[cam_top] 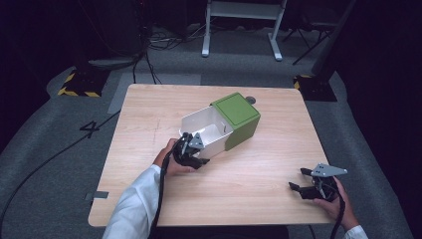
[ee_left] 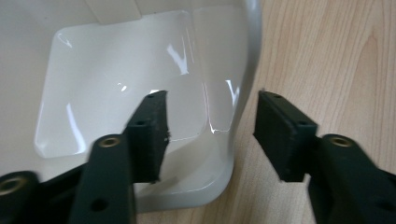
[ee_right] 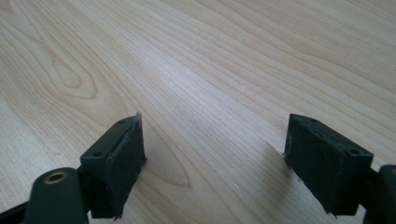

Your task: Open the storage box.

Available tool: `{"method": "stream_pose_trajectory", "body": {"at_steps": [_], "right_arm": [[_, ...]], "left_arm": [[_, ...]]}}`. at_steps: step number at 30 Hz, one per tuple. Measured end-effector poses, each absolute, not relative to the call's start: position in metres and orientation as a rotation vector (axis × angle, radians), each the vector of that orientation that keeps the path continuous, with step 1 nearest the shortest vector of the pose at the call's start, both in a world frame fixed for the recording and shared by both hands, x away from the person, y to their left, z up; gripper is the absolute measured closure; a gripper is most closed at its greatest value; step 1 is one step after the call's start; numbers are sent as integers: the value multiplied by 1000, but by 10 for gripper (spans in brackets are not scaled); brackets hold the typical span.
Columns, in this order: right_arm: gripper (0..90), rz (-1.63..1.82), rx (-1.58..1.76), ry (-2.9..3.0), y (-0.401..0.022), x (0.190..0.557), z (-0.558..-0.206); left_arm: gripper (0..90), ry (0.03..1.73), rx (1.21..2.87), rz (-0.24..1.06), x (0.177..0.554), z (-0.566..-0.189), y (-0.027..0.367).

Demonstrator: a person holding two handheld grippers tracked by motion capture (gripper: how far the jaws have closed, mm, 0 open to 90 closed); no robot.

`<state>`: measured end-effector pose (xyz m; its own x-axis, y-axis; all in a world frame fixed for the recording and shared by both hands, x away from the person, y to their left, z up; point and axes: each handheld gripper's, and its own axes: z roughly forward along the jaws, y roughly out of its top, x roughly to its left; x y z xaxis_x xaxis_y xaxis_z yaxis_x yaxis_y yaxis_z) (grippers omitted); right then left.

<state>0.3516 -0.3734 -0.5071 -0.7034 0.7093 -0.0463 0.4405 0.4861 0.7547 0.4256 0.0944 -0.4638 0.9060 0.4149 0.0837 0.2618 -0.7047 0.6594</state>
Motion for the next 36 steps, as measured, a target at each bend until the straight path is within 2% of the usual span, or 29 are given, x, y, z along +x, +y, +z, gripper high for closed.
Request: {"method": "stream_pose_trajectory", "body": {"at_steps": [1, 2, 6, 19, 27, 36], "right_arm": [[202, 1061, 964, 2384, -373, 352, -507], [202, 1061, 964, 2384, -373, 352, -507], [202, 1061, 963, 2383, -373, 352, -507], [202, 1061, 964, 2383, -373, 352, -507], [202, 1061, 966, 2385, -374, 352, -507], [202, 1062, 966, 2386, -374, 352, -507]], "left_arm": [[349, 484, 2383, 299, 425, -462, 95], [349, 494, 2376, 298, 424, -461, 95], [233, 532, 2326, 312, 422, -452, 97], [204, 535, 2208, 443, 404, -412, 113], [178, 545, 2192, 458, 395, -407, 128], [162, 551, 2213, 533, 384, -403, 140]]}}
